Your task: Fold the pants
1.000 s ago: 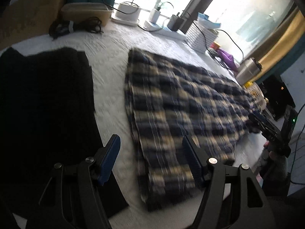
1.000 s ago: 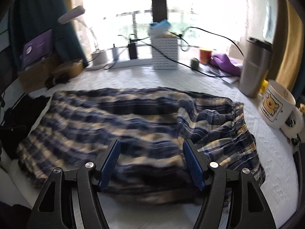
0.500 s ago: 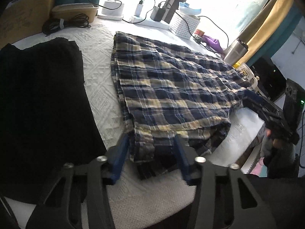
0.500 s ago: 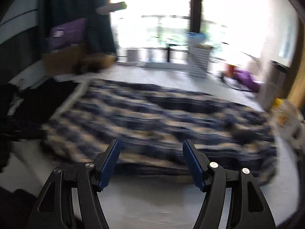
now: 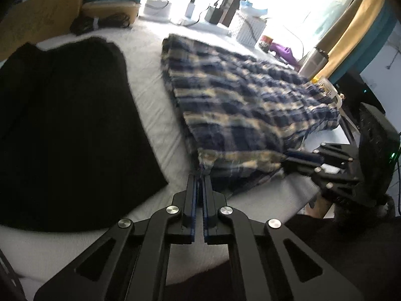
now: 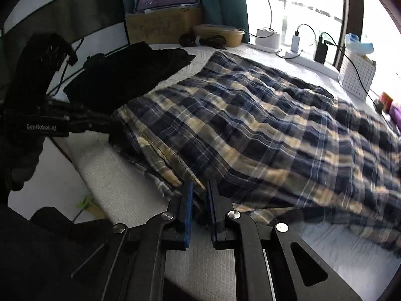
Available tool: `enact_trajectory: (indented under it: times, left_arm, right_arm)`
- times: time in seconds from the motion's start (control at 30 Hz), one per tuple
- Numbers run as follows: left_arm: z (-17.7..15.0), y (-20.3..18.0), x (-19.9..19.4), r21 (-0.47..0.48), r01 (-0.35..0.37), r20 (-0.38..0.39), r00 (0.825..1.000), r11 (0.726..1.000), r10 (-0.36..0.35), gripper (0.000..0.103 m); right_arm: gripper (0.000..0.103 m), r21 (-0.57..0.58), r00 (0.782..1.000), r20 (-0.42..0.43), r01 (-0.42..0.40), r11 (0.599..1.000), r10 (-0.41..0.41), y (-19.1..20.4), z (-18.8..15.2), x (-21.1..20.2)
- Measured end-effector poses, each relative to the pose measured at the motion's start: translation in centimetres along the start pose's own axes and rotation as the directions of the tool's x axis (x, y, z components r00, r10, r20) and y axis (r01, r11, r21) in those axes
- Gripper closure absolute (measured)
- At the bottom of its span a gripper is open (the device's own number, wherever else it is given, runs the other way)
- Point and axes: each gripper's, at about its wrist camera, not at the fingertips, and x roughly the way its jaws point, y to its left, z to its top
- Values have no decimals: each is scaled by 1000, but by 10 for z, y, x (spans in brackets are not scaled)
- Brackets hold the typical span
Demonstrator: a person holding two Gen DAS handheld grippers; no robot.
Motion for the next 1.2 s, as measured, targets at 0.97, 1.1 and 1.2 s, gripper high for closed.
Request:
enact_trajectory:
  times: [0.97,1.1,1.2]
  left_arm:
    - [89,-56,11,93,-70,67,996,993,63,59]
    - [94,-56,28,85,-70,28,997,994,68,59]
    - [95,-49,45,60,-82,-22,996,995,83,59]
  right_arm:
    - [67,467,900,155,297,833,-407,-211,-33,-105]
    - [68,490,916,77,309,815,-393,-237,-28,-84]
    - [68,503,903,-9,376,778,-430,-260,-30,-70]
